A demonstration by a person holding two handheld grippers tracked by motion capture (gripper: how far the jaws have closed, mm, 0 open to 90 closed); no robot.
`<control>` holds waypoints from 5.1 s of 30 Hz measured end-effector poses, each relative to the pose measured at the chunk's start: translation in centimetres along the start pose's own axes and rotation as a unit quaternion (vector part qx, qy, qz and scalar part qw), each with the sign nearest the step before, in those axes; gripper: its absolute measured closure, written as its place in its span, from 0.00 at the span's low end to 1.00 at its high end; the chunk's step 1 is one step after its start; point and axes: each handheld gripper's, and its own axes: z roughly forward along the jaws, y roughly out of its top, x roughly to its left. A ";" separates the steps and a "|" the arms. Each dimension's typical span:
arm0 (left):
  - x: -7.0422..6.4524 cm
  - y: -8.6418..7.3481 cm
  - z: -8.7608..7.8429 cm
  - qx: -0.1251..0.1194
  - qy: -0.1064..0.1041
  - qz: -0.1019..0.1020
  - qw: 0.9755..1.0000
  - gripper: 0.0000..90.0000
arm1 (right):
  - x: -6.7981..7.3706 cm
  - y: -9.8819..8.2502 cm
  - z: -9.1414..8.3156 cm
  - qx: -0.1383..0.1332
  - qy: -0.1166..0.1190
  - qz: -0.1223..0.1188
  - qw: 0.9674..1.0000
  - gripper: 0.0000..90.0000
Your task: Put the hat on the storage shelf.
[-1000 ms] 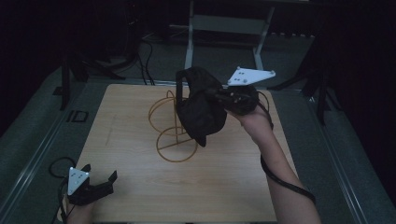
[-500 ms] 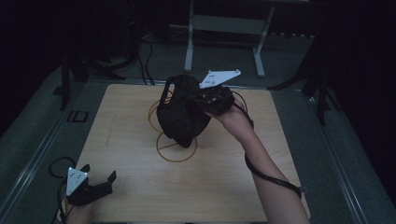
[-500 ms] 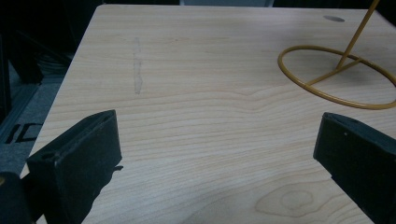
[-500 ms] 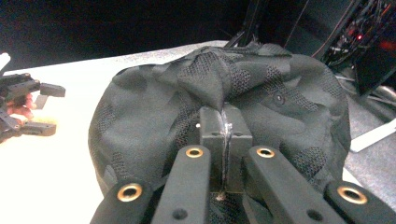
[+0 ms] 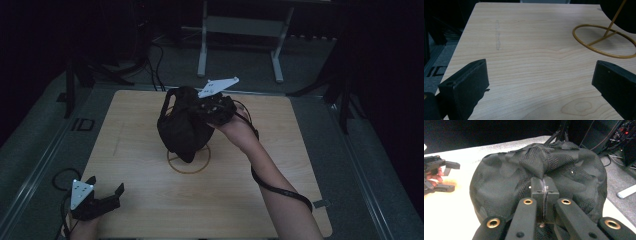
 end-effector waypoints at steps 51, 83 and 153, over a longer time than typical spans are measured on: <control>-0.1 -0.1 0.0 0.003 0.001 0.002 1.000 0.01 | -0.4 -1.7 -1.8 -0.033 0.039 0.047 0.998 0.14; -0.1 -0.1 0.0 0.004 0.001 -0.001 1.000 0.01 | -1.2 -7.6 -3.3 -0.037 0.004 0.052 0.998 0.15; -0.1 -0.1 0.0 0.006 -0.001 -0.003 1.000 0.01 | 4.0 -24.0 0.4 0.033 0.015 0.064 0.997 0.14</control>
